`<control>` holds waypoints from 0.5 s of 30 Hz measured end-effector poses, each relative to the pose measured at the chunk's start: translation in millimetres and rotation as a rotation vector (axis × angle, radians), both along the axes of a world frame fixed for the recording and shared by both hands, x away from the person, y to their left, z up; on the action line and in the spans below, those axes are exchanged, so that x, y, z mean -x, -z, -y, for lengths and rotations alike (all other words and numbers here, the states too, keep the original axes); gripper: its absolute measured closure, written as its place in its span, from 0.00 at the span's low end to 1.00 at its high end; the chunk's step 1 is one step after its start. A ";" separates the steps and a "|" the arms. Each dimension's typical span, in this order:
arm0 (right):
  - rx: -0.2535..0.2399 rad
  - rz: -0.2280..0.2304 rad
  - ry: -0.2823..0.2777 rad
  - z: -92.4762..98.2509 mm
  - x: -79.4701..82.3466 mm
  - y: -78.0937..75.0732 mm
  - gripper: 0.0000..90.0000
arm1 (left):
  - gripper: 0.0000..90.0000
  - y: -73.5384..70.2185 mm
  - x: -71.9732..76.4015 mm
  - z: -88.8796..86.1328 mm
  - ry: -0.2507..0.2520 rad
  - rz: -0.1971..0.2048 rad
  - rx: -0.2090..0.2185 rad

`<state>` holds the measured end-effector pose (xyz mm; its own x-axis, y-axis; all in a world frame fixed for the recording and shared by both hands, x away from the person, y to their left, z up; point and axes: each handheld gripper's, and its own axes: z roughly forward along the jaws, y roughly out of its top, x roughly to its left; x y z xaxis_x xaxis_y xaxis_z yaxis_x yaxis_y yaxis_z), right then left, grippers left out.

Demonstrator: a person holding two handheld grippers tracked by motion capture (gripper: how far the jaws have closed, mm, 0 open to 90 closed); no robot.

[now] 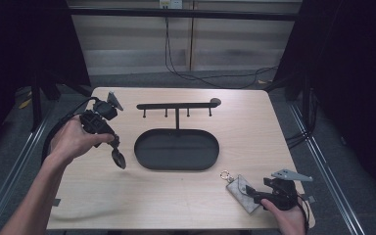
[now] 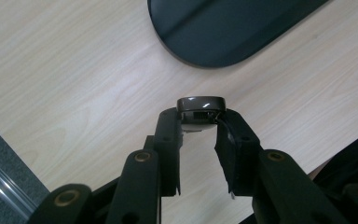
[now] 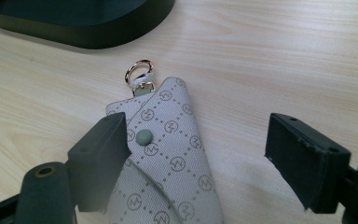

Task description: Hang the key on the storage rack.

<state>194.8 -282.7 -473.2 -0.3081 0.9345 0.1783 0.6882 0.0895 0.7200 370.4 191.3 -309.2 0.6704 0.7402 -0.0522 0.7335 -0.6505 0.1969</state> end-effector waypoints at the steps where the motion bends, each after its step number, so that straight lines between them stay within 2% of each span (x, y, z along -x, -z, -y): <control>1: 0.001 0.002 -0.001 0.0 0.0 0.1 0.23 | 0.79 -0.6 0.3 1.6 0.010 -0.005 -0.004; 6: -0.004 0.001 0.004 0.6 -0.4 0.3 0.23 | 0.79 -9.2 -2.6 6.4 0.000 0.006 0.017; 8: -0.002 0.001 0.005 0.5 -0.3 0.2 0.23 | 0.79 -10.7 -2.7 10.7 0.013 0.007 0.004; 15: -0.003 0.003 0.003 0.4 0.1 -0.1 0.23 | 0.79 -17.1 -9.6 22.6 0.053 -0.006 0.019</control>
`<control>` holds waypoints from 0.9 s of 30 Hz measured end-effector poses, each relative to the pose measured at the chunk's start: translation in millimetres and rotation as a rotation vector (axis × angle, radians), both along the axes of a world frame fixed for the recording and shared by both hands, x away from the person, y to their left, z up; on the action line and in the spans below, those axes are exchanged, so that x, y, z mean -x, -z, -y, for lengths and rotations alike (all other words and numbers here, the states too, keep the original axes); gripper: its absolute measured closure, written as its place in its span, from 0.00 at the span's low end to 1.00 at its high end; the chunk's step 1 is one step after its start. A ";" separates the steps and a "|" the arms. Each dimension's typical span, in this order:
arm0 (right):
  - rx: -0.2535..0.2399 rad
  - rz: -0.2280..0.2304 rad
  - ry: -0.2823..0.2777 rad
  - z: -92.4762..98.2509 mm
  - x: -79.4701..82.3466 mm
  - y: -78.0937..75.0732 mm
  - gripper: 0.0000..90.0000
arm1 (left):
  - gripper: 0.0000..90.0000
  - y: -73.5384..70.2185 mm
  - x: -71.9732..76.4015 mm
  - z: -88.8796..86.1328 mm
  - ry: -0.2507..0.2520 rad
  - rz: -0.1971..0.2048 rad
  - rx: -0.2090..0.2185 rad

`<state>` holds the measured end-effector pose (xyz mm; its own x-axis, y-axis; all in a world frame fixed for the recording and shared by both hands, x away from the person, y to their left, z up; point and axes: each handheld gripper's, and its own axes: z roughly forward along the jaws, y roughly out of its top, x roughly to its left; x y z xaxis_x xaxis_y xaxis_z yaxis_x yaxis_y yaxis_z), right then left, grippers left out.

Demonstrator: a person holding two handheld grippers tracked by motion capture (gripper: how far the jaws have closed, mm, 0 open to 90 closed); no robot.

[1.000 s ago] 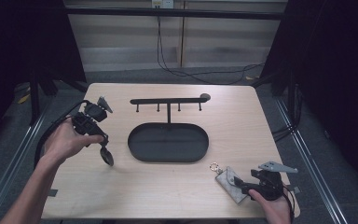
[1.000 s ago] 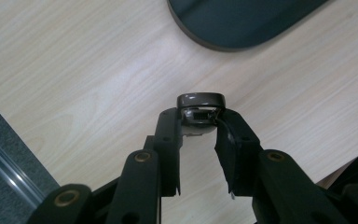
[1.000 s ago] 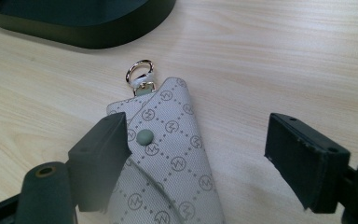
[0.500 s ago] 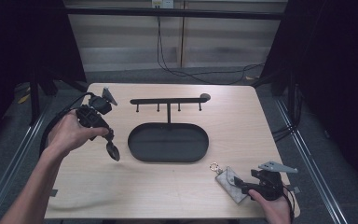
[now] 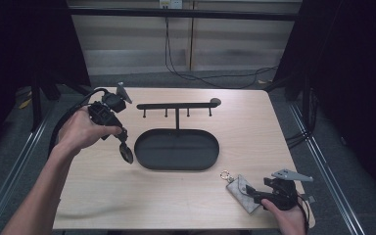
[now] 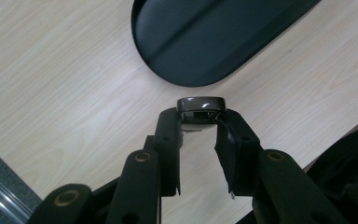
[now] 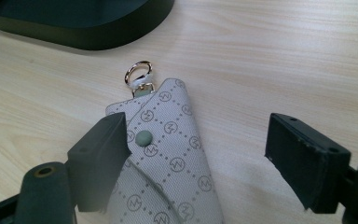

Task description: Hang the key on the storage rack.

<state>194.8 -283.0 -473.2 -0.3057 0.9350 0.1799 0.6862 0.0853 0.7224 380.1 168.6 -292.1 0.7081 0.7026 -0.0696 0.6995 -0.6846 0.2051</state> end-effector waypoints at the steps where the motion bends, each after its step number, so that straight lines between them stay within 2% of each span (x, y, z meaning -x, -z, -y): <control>1: -0.001 -0.001 0.000 0.2 -0.2 0.1 0.23 | 0.79 -0.6 -1.2 2.0 0.001 -0.002 -0.005; 8: -0.004 -0.001 -0.003 0.5 -0.5 0.5 0.22 | 0.79 -8.7 -9.4 12.4 -0.018 0.002 -0.003; 12: -0.007 -0.002 -0.004 0.6 -0.5 0.6 0.21 | 0.79 -10.5 -13.7 21.1 -0.014 0.004 -0.032; 16: -0.009 -0.003 -0.005 0.6 -0.5 0.8 0.21 | 0.79 -9.8 -19.5 30.5 -0.010 0.004 -0.038; 22: -0.011 -0.003 -0.007 0.8 -0.2 0.6 0.21 | 0.79 -5.3 -29.0 41.1 0.011 -0.020 -0.046; 27: -0.010 -0.001 -0.007 0.7 0.1 0.5 0.21 | 0.79 1.3 -40.7 45.0 -0.016 -0.029 -0.058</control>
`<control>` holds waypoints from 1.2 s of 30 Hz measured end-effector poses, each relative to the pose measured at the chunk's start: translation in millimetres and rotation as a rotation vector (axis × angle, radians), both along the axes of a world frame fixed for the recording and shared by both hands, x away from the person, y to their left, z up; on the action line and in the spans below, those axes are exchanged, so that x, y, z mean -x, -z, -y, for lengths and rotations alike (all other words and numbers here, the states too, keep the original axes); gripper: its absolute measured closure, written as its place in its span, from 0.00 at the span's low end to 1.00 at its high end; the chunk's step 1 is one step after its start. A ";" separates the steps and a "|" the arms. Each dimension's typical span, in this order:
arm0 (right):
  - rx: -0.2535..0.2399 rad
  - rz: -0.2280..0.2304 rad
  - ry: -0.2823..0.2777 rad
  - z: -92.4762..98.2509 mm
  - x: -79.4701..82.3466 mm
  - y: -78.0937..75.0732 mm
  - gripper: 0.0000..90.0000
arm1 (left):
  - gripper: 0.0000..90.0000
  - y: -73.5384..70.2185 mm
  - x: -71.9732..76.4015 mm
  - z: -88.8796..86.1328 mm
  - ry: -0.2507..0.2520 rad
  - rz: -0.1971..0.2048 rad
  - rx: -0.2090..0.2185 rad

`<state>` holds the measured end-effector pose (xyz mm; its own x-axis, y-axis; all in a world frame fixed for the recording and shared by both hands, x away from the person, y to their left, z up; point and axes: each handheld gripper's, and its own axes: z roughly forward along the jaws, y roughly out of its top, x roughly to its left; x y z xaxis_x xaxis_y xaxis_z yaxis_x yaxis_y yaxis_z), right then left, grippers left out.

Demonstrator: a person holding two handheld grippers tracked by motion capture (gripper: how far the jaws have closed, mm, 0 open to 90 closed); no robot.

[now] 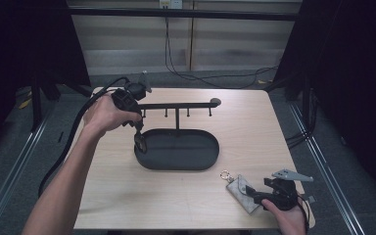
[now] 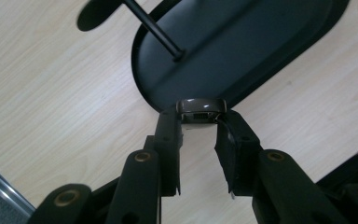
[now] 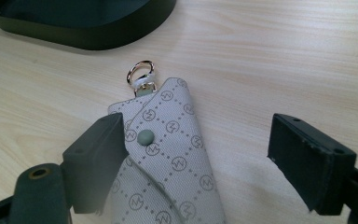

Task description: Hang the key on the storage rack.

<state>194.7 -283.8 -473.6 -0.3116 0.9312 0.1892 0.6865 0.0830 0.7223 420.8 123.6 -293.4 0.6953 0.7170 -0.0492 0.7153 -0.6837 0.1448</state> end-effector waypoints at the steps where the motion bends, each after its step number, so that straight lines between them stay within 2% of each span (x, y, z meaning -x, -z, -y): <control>1: 0.001 0.001 0.001 -0.1 0.2 -0.1 0.21 | 0.79 1.2 -2.2 0.1 -0.003 -0.003 -0.003; 4: 0.005 0.001 0.000 -0.2 0.1 -0.2 0.21 | 0.79 6.3 -8.0 1.4 -0.020 -0.009 -0.013; 9: 0.009 0.001 0.000 -0.6 0.3 -0.3 0.21 | 0.79 3.3 -13.2 1.3 -0.037 -0.007 0.011; 11: 0.010 0.002 0.000 -0.8 0.2 -0.2 0.21 | 0.79 1.9 -13.3 2.9 -0.036 -0.003 -0.003; 13: 0.011 -0.002 0.002 -1.1 0.0 -0.2 0.21 | 0.79 2.2 -14.8 5.0 -0.050 0.022 -0.019; 15: 0.013 0.003 0.003 -1.2 0.2 -0.5 0.22 | 0.79 5.8 -18.0 5.7 -0.043 -0.001 -0.023; 17: 0.012 0.011 0.011 -0.4 1.0 -1.6 0.22 | 0.79 9.0 -20.6 6.7 -0.058 0.005 -0.038; 18: 0.009 0.012 0.012 0.0 0.9 -1.4 0.22 | 0.79 10.8 -21.6 7.6 -0.054 -0.010 -0.032; 21: 0.009 0.012 0.010 0.3 0.4 -1.1 0.22 | 0.78 10.8 -21.2 11.3 -0.050 -0.001 -0.020; 23: 0.012 0.008 0.007 -0.2 0.1 -0.9 0.22 | 0.78 10.9 -20.4 12.9 -0.041 -0.015 -0.017; 26: 0.013 0.010 0.007 -0.3 0.4 -1.0 0.22 | 0.78 11.4 -22.0 13.1 -0.060 -0.007 -0.005; 28: 0.013 0.009 0.006 -0.5 0.4 -1.1 0.22 | 0.79 14.1 -25.0 14.2 -0.061 -0.019 -0.021; 31: 0.014 0.011 0.002 -0.7 1.2 -1.5 0.22 | 0.78 15.3 -27.1 16.1 -0.066 -0.008 -0.019; 33: 0.014 0.009 0.003 -0.5 0.7 -1.0 0.22 | 0.78 16.1 -28.2 15.7 -0.086 0.004 -0.028; 36: 0.015 0.006 0.000 -0.7 -0.2 -0.7 0.22 | 0.78 16.5 -30.7 15.1 -0.098 0.003 -0.010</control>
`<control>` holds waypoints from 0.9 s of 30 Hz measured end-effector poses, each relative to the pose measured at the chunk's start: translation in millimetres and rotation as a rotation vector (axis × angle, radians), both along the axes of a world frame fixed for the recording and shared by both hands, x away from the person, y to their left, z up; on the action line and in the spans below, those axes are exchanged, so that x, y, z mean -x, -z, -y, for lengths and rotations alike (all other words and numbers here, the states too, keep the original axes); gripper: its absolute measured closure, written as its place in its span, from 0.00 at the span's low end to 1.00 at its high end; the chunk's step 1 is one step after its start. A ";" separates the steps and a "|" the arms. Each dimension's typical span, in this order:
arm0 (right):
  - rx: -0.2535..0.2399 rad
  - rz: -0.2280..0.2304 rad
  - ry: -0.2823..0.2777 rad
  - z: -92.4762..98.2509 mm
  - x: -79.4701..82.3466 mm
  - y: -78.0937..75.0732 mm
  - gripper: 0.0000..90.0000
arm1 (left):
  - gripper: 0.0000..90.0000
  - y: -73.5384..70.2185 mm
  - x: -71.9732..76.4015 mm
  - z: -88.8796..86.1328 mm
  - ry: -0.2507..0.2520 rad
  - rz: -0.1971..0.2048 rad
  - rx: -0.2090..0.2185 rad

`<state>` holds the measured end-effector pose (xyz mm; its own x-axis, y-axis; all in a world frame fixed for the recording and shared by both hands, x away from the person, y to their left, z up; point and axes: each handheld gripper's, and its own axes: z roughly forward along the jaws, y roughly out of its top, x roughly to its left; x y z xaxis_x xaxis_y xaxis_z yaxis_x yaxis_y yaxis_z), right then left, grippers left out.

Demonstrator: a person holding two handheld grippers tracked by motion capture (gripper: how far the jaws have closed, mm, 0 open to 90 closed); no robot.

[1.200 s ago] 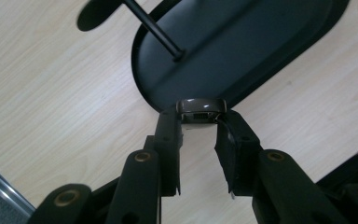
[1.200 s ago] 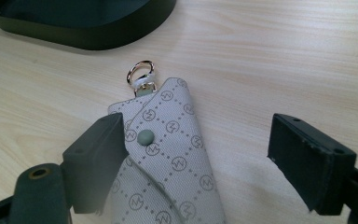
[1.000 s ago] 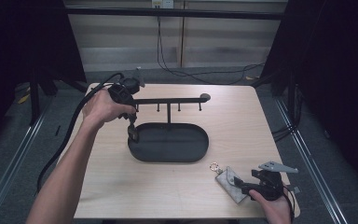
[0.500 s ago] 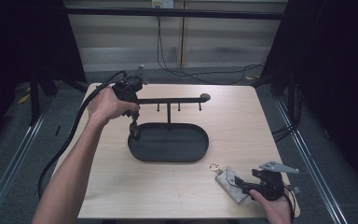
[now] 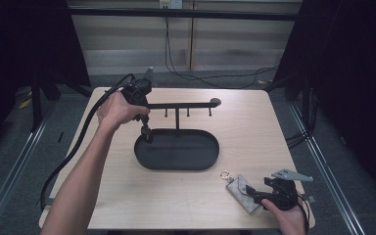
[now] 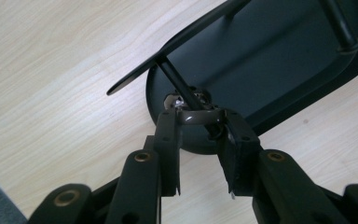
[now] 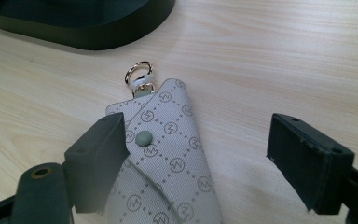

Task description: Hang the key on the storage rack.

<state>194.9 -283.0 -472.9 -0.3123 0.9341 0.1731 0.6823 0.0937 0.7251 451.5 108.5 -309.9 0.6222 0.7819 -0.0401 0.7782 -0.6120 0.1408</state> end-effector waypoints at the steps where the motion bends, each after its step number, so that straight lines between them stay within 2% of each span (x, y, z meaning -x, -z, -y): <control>1: -0.001 0.000 -0.001 -0.2 0.0 -0.1 0.22 | 0.78 0.2 0.0 1.0 -0.001 0.011 0.004; 3: -0.001 -0.001 0.002 -0.4 0.3 -0.5 0.22 | 0.78 0.7 0.6 2.9 -0.009 0.027 -0.005; 7: 0.000 -0.001 0.001 -0.4 0.3 -0.4 0.22 | 0.77 1.5 -0.8 1.1 -0.022 0.029 0.013; 8: 0.002 0.000 0.001 -0.2 0.4 -0.3 0.22 | 0.75 1.5 -1.0 0.2 -0.028 0.039 0.015; 10: -0.001 -0.001 0.003 0.4 0.3 0.1 0.22 | 0.64 1.0 -0.7 -1.7 -0.042 0.054 0.024; 14: -0.004 -0.002 0.005 0.6 -0.4 0.4 0.22 | 0.52 -2.0 3.1 -5.7 -0.041 0.081 0.088; 16: -0.007 -0.002 0.009 1.1 -0.8 0.5 0.22 | 0.49 -4.0 6.6 -10.2 -0.038 0.101 0.139; 19: -0.006 -0.003 0.012 1.4 -0.7 0.4 0.22 | 0.43 -4.8 9.7 -17.1 -0.041 0.130 0.143; 22: -0.004 -0.004 0.015 1.0 1.1 -0.4 0.22 | 0.39 -6.5 14.5 -27.6 -0.047 0.165 0.185; 24: -0.002 -0.001 0.013 1.8 1.0 -0.1 0.22 | 0.38 -8.4 20.3 -37.1 -0.071 0.214 0.235; 25: -0.004 -0.001 0.014 2.3 1.0 0.0 0.22 | 0.39 -7.8 23.4 -40.7 -0.073 0.232 0.227; 26: -0.005 -0.002 0.014 2.6 1.2 -0.2 0.22 | 0.35 -6.3 25.6 -43.8 -0.061 0.228 0.216; 27: -0.004 0.000 0.013 2.6 1.2 -0.2 0.22 | 0.32 -3.8 28.8 -46.5 -0.070 0.218 0.232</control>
